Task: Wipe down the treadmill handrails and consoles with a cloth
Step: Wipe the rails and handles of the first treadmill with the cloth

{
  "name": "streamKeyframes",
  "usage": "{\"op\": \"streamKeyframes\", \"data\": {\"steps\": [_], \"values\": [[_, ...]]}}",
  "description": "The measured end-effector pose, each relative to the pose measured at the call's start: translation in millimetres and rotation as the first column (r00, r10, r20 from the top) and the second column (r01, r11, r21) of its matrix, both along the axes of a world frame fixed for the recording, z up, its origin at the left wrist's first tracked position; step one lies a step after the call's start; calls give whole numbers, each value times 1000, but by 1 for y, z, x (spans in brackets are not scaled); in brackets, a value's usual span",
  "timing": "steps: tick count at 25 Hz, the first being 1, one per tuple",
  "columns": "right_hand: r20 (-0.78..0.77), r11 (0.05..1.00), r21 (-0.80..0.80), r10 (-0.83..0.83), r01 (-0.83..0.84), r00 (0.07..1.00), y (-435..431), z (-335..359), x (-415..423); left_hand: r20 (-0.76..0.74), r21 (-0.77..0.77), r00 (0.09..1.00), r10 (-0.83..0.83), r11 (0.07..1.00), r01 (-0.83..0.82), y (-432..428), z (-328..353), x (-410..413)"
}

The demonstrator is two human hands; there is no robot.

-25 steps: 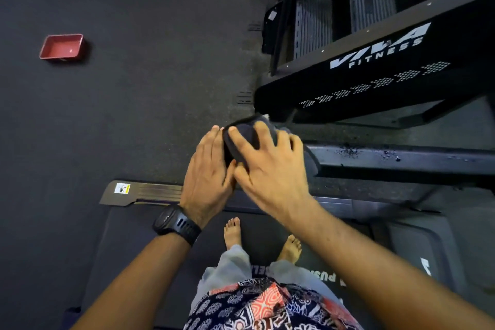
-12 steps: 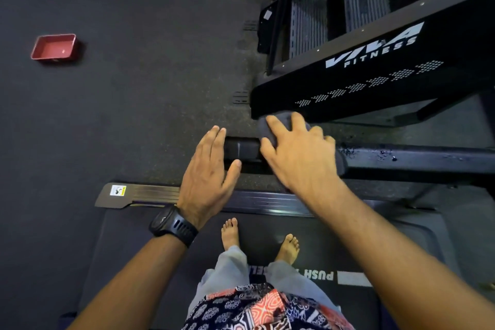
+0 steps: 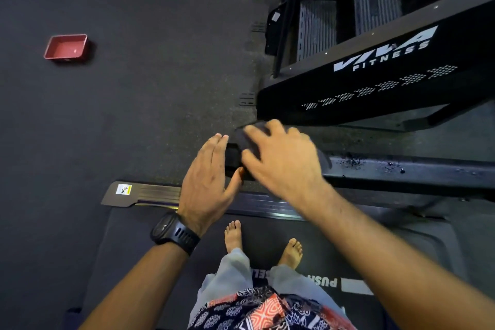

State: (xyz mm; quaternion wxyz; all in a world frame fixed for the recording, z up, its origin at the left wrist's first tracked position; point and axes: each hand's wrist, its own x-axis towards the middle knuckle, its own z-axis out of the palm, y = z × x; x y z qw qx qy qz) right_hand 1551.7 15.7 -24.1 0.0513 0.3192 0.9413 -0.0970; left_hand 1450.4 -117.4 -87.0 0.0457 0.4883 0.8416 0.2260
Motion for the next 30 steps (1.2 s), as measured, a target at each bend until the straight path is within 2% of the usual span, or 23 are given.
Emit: {"op": "streamKeyframes", "data": {"steps": [2,4,6,8,10,11,12,13,15,17,19,20,21,23,24,25,28,29,30], "values": [[-33,992,-20,120,-121,992,0,-4,-13,8,0,1000,14,1000,-14,1,-1,0],[36,993,-113,-40,44,999,23,-2,-12,-11,-5,1000,25,1000,-25,2,-1,1],[91,984,26,-181,179,979,18,-4,10,-27,-24,999,23,999,-23,3,1,5],[35,985,159,-66,59,997,-11,-5,21,-25,-10,1000,11,1000,-11,6,2,7],[-29,984,135,119,-114,992,-10,-10,16,14,9,1000,7,1000,-7,7,0,9],[-42,990,76,124,-120,991,3,-8,12,27,15,1000,16,1000,-16,7,0,10],[-15,999,-6,36,-37,999,15,-6,13,26,15,999,27,1000,-27,6,-1,11],[21,996,-17,-87,87,996,21,-8,21,20,10,999,34,999,-35,6,-1,12],[10,972,135,-196,193,981,7,-10,39,15,5,999,42,999,-42,6,0,17],[-32,983,174,-46,51,998,-24,-13,40,-7,18,1000,22,1000,-22,5,-1,16],[-44,974,198,125,-114,991,-13,-17,26,-23,25,1000,-12,1000,13,5,-1,15],[-48,984,156,91,-82,995,2,-13,22,-26,26,999,-18,999,18,5,-1,14],[-30,993,111,-31,34,999,11,-10,25,-26,24,1000,-16,1000,17,5,-2,14],[-22,954,152,-259,259,966,4,-13,40,-10,21,1000,-10,1000,10,4,-1,14],[-57,940,187,-278,284,959,-13,-15,42,-10,26,1000,-13,1000,13,3,-2,14],[-77,952,194,-226,237,971,-31,-15,39,-20,32,999,-25,999,26,3,-3,13],[-46,982,190,32,-23,998,-20,-17,23,-64,53,995,-82,995,86,1,-5,9],[-44,988,150,-28,34,999,-5,-14,25,-72,56,994,-80,995,84,2,-5,9],[-49,976,142,-159,165,986,2,-14,33,-73,54,995,-74,995,78,3,-6,9]]}}
